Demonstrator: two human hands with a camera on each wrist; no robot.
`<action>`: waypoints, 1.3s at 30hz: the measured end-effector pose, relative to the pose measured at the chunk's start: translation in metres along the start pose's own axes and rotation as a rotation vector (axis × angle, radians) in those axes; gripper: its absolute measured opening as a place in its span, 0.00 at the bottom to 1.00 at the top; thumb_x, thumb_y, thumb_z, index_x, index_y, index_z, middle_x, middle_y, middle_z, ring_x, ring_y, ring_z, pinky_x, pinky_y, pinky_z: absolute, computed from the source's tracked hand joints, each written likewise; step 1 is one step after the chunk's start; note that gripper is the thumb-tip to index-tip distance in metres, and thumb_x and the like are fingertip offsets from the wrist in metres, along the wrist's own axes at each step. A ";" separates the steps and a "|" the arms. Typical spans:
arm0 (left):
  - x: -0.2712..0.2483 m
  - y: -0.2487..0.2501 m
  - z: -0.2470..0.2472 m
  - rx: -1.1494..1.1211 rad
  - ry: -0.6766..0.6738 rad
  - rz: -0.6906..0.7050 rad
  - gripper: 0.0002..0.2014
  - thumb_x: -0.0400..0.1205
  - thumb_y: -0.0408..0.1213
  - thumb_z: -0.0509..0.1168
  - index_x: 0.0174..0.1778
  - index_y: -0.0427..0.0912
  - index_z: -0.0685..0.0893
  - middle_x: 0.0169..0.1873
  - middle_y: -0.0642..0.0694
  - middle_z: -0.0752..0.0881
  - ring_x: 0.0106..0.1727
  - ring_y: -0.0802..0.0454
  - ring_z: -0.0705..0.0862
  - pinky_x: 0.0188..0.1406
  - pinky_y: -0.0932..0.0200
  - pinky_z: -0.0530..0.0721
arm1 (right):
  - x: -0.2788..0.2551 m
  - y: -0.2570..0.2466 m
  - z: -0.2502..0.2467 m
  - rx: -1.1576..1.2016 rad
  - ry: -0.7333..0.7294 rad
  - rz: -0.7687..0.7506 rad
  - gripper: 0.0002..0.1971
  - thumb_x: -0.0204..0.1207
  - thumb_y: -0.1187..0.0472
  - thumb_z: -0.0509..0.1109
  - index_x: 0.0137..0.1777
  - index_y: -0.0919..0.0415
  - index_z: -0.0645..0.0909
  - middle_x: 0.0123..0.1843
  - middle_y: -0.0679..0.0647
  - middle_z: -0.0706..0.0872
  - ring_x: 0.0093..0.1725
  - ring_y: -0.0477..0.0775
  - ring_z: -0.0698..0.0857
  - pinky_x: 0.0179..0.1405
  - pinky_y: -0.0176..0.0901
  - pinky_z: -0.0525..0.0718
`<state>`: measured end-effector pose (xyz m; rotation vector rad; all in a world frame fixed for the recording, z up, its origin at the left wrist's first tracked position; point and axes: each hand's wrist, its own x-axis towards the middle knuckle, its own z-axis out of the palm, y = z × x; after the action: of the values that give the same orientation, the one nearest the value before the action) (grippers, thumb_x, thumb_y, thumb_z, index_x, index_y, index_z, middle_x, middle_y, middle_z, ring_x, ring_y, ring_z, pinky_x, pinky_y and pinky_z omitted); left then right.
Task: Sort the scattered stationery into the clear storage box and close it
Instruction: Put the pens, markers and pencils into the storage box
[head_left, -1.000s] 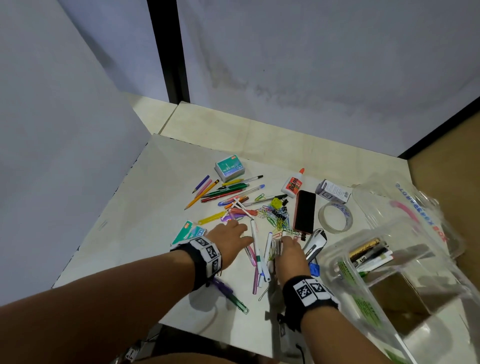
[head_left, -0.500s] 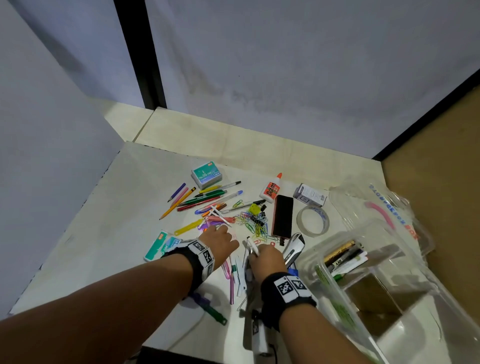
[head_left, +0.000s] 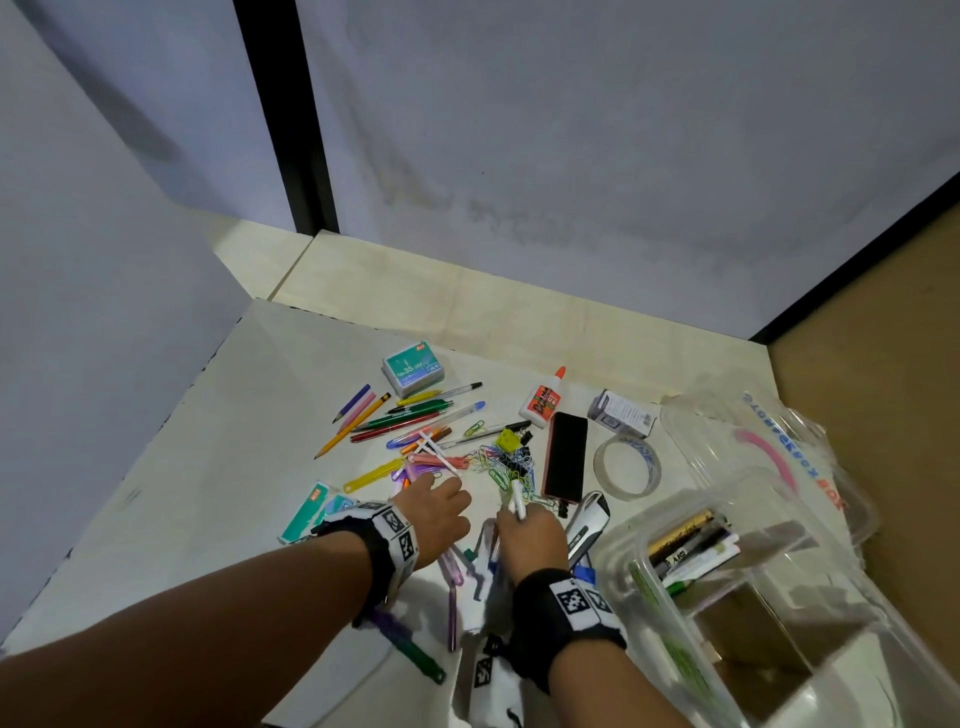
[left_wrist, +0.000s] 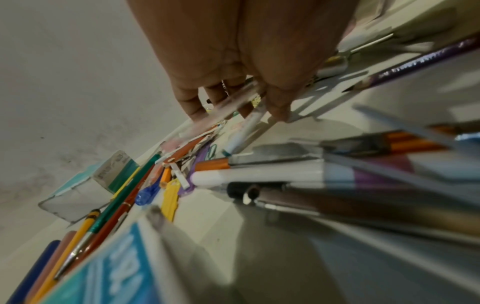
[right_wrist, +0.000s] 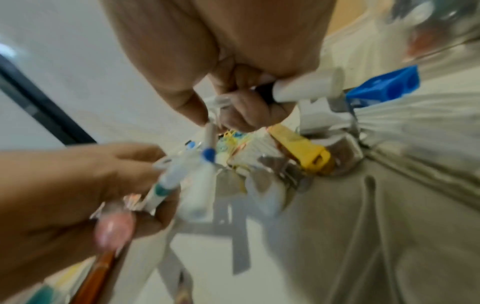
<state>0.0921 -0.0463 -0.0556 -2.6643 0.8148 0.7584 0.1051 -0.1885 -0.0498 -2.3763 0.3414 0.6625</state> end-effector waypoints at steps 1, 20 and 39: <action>-0.001 -0.001 -0.001 -0.005 0.012 0.005 0.16 0.85 0.34 0.57 0.69 0.41 0.74 0.70 0.39 0.71 0.73 0.38 0.65 0.68 0.42 0.67 | 0.002 0.001 -0.006 0.073 0.011 -0.002 0.11 0.81 0.58 0.59 0.47 0.66 0.77 0.45 0.63 0.81 0.43 0.59 0.77 0.40 0.42 0.71; -0.025 -0.015 -0.057 -0.705 0.088 -0.248 0.16 0.85 0.50 0.57 0.59 0.41 0.77 0.56 0.40 0.84 0.58 0.43 0.81 0.51 0.57 0.73 | -0.020 -0.017 -0.039 0.752 0.083 -0.151 0.12 0.83 0.54 0.62 0.58 0.55 0.84 0.46 0.48 0.88 0.45 0.48 0.86 0.46 0.44 0.85; -0.023 0.018 -0.076 -0.980 0.044 -0.445 0.26 0.78 0.33 0.66 0.70 0.37 0.65 0.43 0.48 0.76 0.52 0.47 0.81 0.44 0.59 0.74 | -0.028 -0.033 -0.036 0.927 -0.146 -0.007 0.08 0.84 0.66 0.59 0.55 0.63 0.80 0.37 0.59 0.86 0.30 0.51 0.84 0.33 0.41 0.86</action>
<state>0.0962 -0.0797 0.0188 -3.4813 -0.2781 1.1785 0.1077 -0.1848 0.0062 -1.4397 0.4522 0.5115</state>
